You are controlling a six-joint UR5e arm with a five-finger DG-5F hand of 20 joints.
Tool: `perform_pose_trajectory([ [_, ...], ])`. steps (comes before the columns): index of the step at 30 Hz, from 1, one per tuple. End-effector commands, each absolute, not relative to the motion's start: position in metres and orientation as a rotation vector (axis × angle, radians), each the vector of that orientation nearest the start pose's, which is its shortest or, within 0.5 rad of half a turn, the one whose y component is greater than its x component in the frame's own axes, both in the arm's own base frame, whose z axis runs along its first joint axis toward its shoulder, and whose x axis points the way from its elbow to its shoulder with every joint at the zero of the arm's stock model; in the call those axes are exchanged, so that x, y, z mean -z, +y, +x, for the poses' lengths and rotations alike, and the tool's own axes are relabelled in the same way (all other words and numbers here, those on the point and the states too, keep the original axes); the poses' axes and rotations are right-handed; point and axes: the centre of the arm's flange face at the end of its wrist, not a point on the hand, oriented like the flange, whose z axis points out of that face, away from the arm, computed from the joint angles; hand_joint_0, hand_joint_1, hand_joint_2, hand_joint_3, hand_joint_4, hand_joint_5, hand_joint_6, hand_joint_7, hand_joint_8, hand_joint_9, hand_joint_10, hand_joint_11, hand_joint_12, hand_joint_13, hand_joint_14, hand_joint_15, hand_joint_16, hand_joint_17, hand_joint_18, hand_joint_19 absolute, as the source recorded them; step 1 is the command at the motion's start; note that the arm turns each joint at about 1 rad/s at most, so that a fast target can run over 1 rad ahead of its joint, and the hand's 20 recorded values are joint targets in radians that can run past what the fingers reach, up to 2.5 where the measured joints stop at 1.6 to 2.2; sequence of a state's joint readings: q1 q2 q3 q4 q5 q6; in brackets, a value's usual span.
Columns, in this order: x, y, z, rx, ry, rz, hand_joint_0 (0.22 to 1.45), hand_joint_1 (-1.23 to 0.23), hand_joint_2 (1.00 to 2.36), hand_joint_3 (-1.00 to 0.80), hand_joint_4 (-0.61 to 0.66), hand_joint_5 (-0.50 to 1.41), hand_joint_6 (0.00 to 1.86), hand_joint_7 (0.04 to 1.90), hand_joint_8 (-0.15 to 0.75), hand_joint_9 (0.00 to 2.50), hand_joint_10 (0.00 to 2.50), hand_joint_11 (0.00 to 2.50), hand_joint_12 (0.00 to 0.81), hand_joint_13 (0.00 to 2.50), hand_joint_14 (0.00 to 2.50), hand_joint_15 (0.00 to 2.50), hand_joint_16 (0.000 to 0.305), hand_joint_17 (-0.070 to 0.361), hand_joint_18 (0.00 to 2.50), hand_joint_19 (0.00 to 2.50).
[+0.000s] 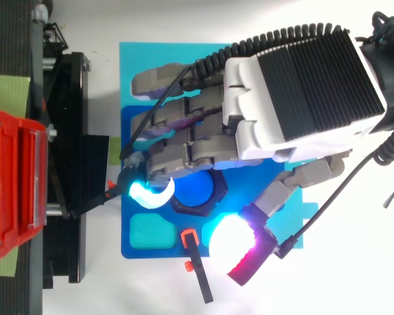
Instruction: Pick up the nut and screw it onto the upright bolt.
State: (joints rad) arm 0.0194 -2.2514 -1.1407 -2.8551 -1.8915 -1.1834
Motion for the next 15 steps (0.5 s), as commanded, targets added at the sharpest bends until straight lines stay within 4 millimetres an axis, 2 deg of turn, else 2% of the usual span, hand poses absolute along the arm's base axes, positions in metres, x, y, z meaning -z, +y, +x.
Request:
perform_pose_trajectory([
  [1,-0.298,-0.088,0.747,-0.565,1.570,0.029,0.48,-0.26,1.00,-0.50,0.15,-0.07,0.50,0.97,0.264,0.84,0.00,0.03,0.332,0.61,0.00,0.06,0.032,0.072,0.21,0.06],
  [11,-0.299,-0.095,0.745,-0.559,1.574,0.031,0.50,-0.26,1.00,-0.50,-0.01,-0.02,0.51,1.19,0.264,0.99,0.00,0.08,0.311,0.70,0.00,0.08,0.029,0.065,0.31,0.06],
  [15,-0.299,-0.099,0.744,-0.558,1.574,0.032,0.50,-0.26,1.00,-0.50,-0.04,-0.01,0.51,1.20,0.264,1.07,0.00,0.11,0.308,0.75,0.00,0.08,0.028,0.063,0.36,0.06],
])
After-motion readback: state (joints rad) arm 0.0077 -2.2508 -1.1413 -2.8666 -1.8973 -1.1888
